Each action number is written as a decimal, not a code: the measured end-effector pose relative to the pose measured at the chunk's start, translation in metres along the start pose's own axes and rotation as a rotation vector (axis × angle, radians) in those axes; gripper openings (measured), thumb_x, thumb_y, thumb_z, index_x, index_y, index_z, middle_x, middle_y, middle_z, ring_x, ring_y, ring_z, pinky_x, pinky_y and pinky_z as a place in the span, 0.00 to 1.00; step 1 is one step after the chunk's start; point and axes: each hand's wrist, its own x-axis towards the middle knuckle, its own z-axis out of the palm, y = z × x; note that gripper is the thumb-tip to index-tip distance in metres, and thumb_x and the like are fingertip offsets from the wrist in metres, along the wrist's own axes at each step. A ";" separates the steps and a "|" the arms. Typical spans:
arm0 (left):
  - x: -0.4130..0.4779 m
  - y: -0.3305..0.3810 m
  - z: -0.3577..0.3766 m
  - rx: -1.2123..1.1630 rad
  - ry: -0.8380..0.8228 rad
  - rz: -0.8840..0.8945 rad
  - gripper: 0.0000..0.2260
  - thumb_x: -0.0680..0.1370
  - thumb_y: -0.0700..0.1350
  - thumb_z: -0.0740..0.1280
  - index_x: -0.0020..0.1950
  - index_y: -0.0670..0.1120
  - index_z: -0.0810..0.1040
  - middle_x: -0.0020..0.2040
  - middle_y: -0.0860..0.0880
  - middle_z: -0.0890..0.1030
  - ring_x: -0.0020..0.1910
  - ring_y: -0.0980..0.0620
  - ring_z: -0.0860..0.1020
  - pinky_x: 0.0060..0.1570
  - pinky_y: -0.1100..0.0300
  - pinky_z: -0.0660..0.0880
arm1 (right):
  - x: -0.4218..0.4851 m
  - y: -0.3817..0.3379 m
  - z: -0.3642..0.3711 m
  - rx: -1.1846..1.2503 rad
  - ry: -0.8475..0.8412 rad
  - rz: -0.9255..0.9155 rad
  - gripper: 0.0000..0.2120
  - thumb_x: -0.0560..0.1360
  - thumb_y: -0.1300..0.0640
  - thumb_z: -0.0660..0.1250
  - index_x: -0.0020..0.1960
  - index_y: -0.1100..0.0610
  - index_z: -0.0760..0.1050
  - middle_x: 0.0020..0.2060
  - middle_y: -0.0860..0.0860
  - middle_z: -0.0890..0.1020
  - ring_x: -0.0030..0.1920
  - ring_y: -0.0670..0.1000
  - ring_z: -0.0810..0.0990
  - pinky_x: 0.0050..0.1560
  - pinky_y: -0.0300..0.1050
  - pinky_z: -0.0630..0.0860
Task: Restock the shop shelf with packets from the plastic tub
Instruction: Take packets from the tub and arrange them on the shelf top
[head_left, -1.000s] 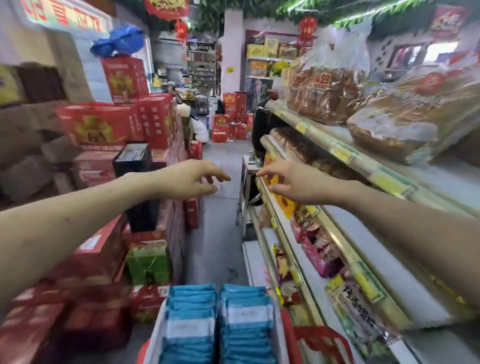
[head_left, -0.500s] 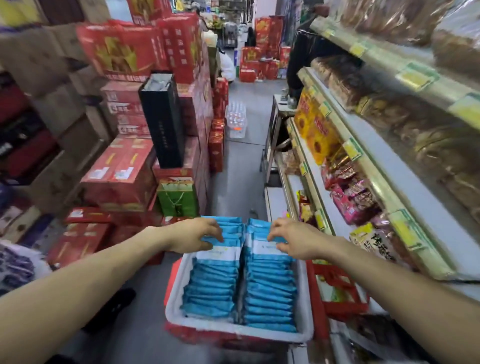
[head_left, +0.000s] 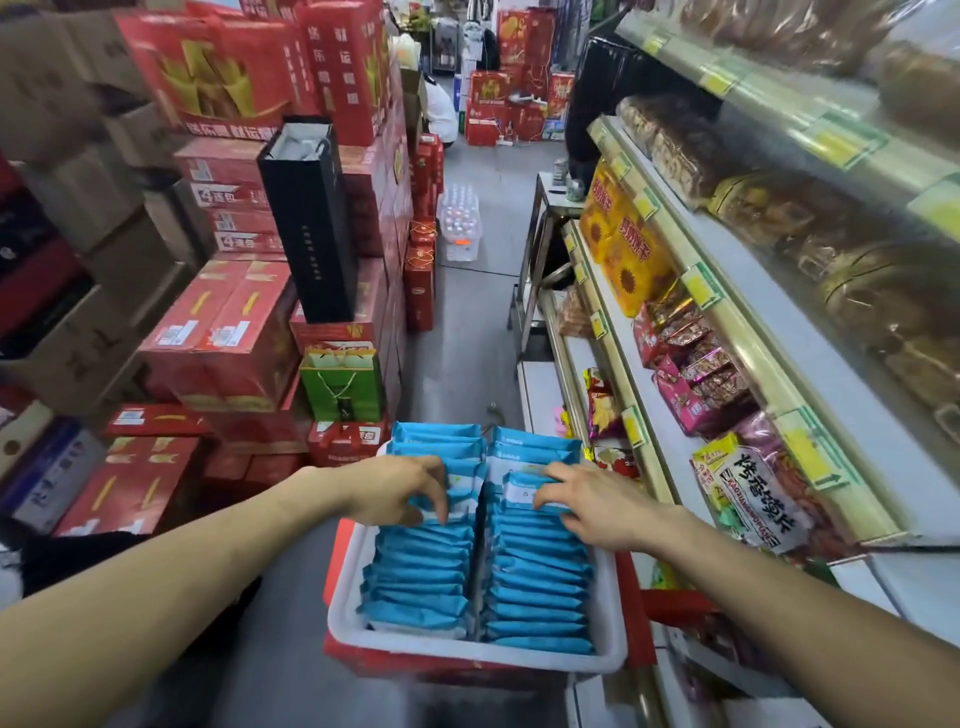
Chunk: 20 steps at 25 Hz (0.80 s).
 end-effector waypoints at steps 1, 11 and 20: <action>-0.001 0.000 0.003 0.011 -0.011 0.006 0.15 0.79 0.42 0.69 0.63 0.58 0.82 0.67 0.54 0.72 0.66 0.53 0.74 0.65 0.60 0.70 | 0.000 -0.001 0.000 0.010 0.004 0.008 0.18 0.79 0.59 0.62 0.65 0.43 0.75 0.65 0.45 0.73 0.63 0.52 0.75 0.57 0.51 0.74; 0.029 0.011 -0.128 -0.020 0.100 0.048 0.21 0.79 0.41 0.68 0.62 0.67 0.80 0.64 0.65 0.80 0.60 0.64 0.78 0.65 0.59 0.74 | -0.022 0.018 -0.117 0.251 0.093 0.119 0.24 0.79 0.66 0.64 0.67 0.42 0.77 0.62 0.44 0.75 0.63 0.48 0.74 0.65 0.49 0.72; 0.109 0.121 -0.315 -0.016 0.231 0.436 0.15 0.80 0.45 0.72 0.58 0.67 0.83 0.55 0.64 0.81 0.54 0.59 0.81 0.57 0.56 0.78 | -0.141 0.040 -0.297 0.151 0.318 0.331 0.24 0.78 0.65 0.68 0.69 0.42 0.77 0.65 0.42 0.74 0.62 0.43 0.72 0.65 0.41 0.68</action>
